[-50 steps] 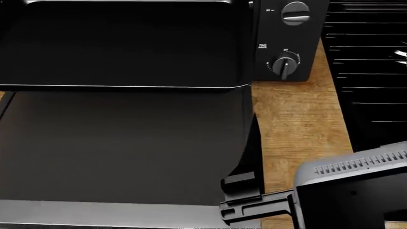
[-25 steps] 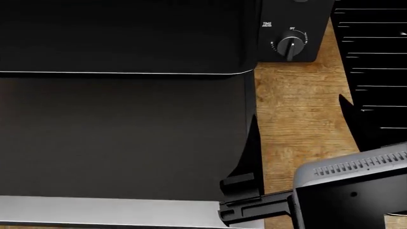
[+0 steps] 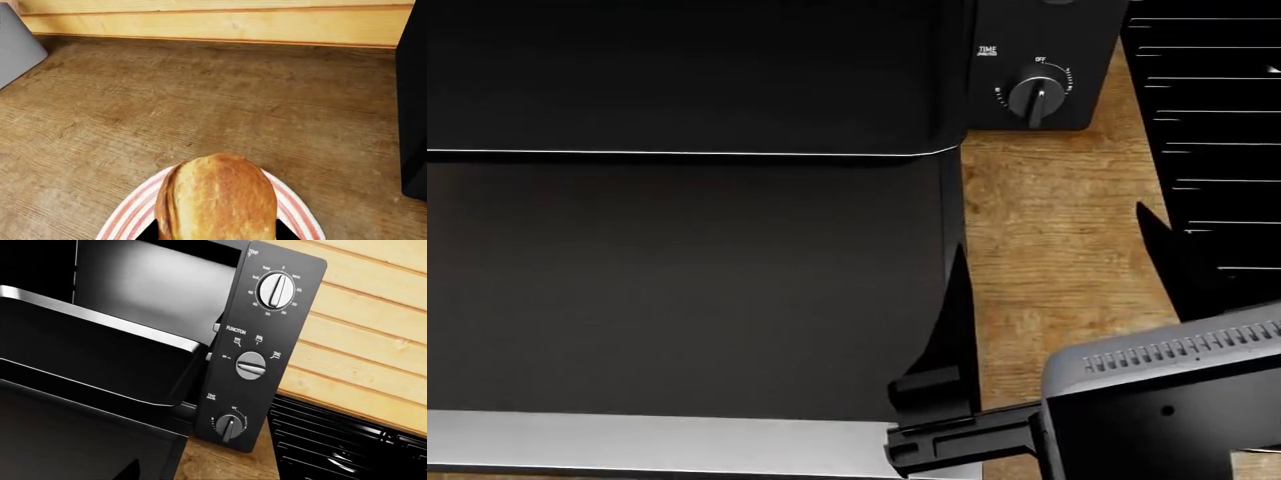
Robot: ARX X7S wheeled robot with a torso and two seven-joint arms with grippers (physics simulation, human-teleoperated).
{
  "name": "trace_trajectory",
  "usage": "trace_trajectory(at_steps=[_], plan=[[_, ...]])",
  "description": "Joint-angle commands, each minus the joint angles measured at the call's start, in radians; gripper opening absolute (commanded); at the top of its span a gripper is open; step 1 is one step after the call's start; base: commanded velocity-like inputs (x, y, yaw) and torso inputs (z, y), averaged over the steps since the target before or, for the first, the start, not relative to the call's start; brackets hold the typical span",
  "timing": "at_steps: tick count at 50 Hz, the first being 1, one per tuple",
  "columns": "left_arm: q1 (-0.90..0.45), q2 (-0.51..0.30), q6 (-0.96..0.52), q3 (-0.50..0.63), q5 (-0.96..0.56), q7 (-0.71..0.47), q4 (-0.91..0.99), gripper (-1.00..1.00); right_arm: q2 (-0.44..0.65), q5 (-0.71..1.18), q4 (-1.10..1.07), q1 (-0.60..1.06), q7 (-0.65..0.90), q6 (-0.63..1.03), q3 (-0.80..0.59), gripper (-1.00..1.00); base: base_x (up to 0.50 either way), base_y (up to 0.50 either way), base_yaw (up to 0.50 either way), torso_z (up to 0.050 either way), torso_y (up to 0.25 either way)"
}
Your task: Pick the bread from the tray and place it on the plate on the counter.
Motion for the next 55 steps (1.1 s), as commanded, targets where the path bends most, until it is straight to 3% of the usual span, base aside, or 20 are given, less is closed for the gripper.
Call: trace_trajectory(at_steps=[1, 13, 14, 33, 55], plan=[[0.010, 0.017, 0.013, -0.007, 0.006, 0.023, -0.012, -1.00, -0.011, -0.030, 0.005, -0.012, -0.017, -0.016, 0.021, 1.00, 0.00, 0.00, 0.00, 0.000, 0.000], [-0.027, 0.032, -0.008, 0.019, 0.029, 0.022, -0.019, -1.00, -0.005, -0.031, 0.007, -0.016, -0.019, -0.028, 0.021, 1.00, 0.00, 0.00, 0.00, 0.000, 0.000], [-0.029, 0.032, -0.009, 0.018, 0.027, 0.017, -0.022, 1.00, -0.005, -0.032, 0.007, -0.017, -0.019, -0.028, 0.021, 1.00, 0.00, 0.00, 0.00, 0.000, 0.000], [-0.153, 0.046, -0.075, 0.027, -0.002, -0.007, 0.047, 1.00, -0.007, -0.032, 0.009, -0.015, -0.018, -0.033, 0.007, 1.00, 0.00, 0.00, 0.00, 0.000, 0.000], [-0.108, -0.062, -0.044, -0.075, -0.264, -0.153, 0.243, 1.00, -0.006, -0.024, 0.004, -0.007, -0.009, -0.037, -0.001, 1.00, 0.00, 0.00, 0.00, 0.000, 0.000]])
